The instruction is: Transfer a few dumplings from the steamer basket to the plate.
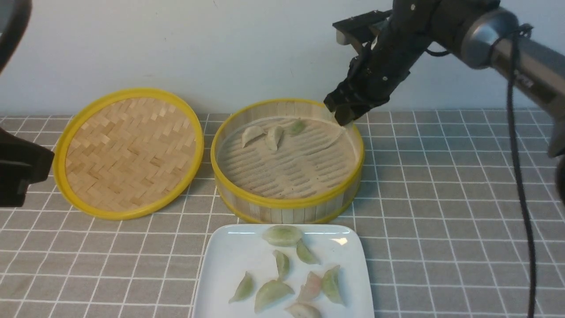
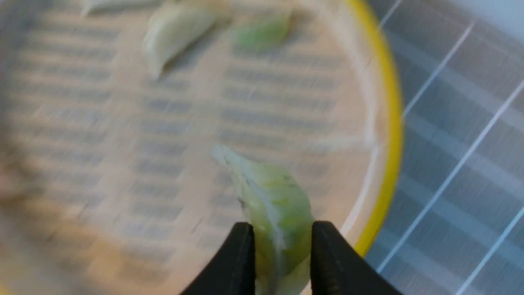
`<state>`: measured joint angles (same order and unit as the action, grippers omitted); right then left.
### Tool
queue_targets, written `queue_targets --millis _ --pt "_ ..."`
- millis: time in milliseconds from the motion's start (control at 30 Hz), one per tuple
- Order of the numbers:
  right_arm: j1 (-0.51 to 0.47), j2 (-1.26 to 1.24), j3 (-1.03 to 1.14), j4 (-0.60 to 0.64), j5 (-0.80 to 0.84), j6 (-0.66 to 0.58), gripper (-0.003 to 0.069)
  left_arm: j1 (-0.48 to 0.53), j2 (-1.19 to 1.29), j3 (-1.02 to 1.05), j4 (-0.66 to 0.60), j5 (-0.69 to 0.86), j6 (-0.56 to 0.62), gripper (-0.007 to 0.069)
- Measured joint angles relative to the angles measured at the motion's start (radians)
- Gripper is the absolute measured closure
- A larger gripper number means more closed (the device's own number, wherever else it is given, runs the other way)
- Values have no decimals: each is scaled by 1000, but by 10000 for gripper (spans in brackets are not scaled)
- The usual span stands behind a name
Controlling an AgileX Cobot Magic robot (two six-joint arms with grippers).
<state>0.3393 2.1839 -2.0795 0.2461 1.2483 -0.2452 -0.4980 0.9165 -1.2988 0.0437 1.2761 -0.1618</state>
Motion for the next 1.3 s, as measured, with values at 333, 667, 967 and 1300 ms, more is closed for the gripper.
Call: queue_targets --millis 333,667,967,1300 --pt "244 -384 590 198 -63 -152 501 0 0 42 0 -1 31 629" --pt "394 -289 660 158 -488 -69 490 0 0 197 -11 -38 52 629" --pt "394 -235 660 143 -485 -52 368 0 0 209 -16 -44 64 629" --pt "394 -334 506 -14 -122 50 444 0 0 209 -18 -51 95 629"
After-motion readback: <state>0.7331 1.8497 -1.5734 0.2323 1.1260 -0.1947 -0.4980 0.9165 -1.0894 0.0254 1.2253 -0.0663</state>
